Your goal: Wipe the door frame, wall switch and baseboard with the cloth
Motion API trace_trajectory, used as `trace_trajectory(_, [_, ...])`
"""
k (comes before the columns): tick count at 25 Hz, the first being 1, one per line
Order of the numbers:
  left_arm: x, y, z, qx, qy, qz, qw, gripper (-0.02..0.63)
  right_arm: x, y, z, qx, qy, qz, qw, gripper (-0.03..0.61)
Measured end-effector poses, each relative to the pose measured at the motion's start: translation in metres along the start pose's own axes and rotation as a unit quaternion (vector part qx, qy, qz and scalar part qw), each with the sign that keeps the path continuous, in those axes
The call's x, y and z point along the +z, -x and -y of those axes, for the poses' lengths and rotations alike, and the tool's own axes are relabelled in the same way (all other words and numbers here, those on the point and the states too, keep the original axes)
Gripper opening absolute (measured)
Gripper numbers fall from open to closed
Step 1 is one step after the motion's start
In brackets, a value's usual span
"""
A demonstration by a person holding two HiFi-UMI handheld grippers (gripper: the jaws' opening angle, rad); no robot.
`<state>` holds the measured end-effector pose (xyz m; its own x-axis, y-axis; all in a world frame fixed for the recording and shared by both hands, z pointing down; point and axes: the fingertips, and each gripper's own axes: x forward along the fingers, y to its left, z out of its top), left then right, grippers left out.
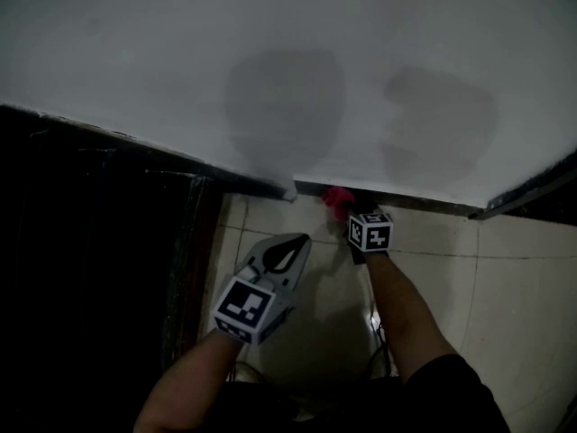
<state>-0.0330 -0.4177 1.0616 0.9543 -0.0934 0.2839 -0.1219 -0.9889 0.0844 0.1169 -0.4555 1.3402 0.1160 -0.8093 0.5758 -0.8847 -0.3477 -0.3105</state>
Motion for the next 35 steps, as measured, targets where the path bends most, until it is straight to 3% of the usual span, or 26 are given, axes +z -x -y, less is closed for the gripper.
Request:
trace_trajectory(7, [0.002, -0.019, 0.025, -0.022, -0.015, -0.005, 0.9996, 0.003, -0.006, 0.031, 0.050, -0.034, 0.007, -0.005, 0.999, 0.061])
trace_trajectory(35, [0.013, -0.090, 0.092, -0.061, -0.007, 0.009, 0.9981, 0.003, -0.021, 0.113, 0.187, -0.114, 0.001, -0.005, 0.993, 0.061])
